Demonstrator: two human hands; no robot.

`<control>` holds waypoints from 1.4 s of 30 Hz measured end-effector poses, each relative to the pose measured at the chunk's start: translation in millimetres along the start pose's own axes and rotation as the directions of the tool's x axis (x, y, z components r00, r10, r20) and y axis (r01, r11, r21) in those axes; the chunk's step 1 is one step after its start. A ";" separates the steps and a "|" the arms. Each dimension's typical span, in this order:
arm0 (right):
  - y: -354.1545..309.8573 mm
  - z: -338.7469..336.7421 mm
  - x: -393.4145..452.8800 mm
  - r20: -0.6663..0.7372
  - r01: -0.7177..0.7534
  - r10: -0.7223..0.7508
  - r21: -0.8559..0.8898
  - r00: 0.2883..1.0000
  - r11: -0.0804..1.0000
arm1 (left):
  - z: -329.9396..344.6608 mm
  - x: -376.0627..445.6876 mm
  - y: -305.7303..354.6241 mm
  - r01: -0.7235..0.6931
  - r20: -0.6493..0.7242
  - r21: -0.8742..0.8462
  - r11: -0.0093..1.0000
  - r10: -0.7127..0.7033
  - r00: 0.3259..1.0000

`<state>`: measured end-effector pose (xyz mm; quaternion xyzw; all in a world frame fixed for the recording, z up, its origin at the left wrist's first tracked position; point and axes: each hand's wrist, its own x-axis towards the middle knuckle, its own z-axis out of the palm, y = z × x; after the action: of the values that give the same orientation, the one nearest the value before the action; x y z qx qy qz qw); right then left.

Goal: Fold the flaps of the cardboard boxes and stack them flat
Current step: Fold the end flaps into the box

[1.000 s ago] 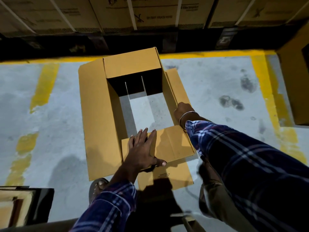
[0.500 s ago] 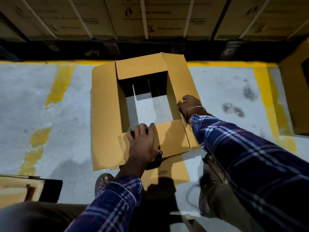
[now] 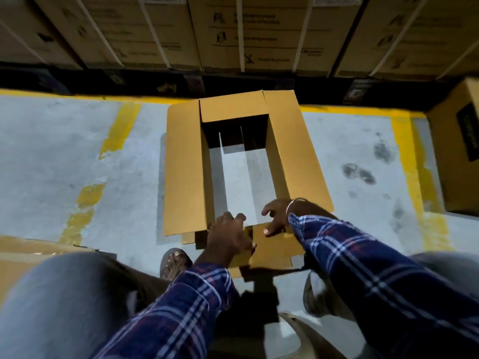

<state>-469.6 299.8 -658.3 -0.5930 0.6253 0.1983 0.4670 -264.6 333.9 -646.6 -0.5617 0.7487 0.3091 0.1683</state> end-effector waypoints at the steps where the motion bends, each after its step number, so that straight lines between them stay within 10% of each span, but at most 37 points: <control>1: -0.7 13.3 2.3 -0.019 -0.016 0.015 -0.015 1.000 1.000 | 7.1 -1.8 -4.4 0.012 0.010 0.069 0.998 -0.013 1.000; 15: -7.3 65.7 35.7 -0.383 -0.064 -0.119 -0.433 0.916 0.899 | 27.8 39.4 -22.4 0.040 -0.131 0.303 0.952 0.000 0.991; 29: -12.5 78.4 34.9 -0.124 0.012 -0.072 -0.430 0.990 0.903 | 2.2 36.1 -21.9 -0.069 0.228 0.290 0.954 0.001 0.974; 35: -17.3 53.3 43.7 0.037 0.037 -0.030 -0.213 0.999 0.976 | -120.4 37.0 -11.6 -0.205 0.289 0.333 0.921 0.107 0.951; 39: -31.5 20.2 55.8 -0.279 0.079 -0.012 0.228 0.960 0.970 | -196.7 5.1 -5.7 -0.241 0.004 0.483 0.841 0.274 0.962; 42: -42.3 -3.0 81.5 -0.457 0.184 0.112 0.556 0.883 0.811 | -206.3 1.5 -30.9 -0.269 -0.049 0.146 0.952 0.279 0.959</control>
<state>-420.1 242.9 -710.6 -0.4625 0.7376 -0.1618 0.4647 -216.3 192.9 -500.7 -0.4497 0.8445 0.2572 0.1362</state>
